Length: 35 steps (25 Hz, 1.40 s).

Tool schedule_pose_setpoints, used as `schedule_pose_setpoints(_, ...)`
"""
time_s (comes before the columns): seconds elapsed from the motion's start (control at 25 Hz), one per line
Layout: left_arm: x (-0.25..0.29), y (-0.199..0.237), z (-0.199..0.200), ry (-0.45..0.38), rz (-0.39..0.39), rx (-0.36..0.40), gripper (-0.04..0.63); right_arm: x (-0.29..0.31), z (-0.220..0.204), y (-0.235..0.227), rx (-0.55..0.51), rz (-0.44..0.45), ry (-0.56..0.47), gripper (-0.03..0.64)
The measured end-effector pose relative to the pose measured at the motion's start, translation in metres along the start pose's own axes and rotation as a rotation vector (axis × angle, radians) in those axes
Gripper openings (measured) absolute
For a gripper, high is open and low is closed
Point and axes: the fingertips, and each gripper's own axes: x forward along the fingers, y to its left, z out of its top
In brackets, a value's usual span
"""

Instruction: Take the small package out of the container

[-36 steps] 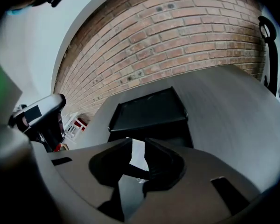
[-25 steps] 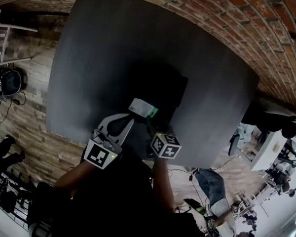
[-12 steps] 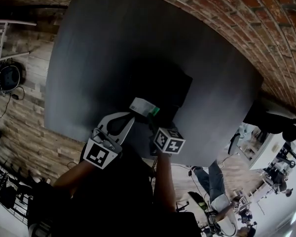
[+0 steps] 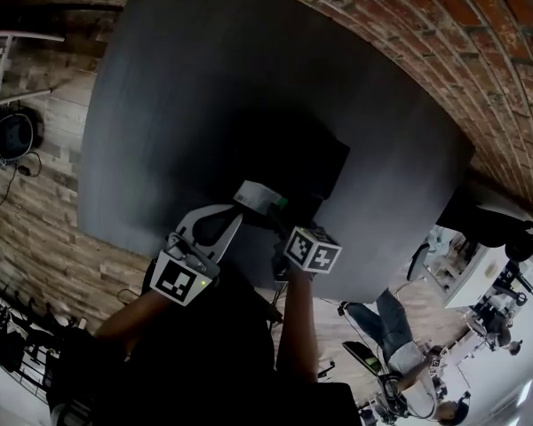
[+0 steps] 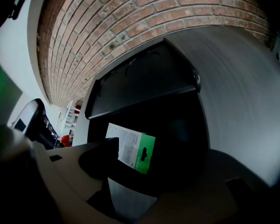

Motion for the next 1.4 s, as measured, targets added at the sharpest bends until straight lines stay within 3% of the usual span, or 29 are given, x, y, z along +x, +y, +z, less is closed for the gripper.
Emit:
schedule_pose_setpoints(0.88,0.001,0.019,-0.005,-0.006,0.011,-0.053,0.041,0.023,0.004,0.002,-0.029,0.001,0.132,0.281)
schedule_pose_setpoints(1.4,-0.007,0.023,-0.004,-0.019,0.013,-0.049,0.041,0.018,-0.004,0.014,-0.06,0.021,0.117,0.12)
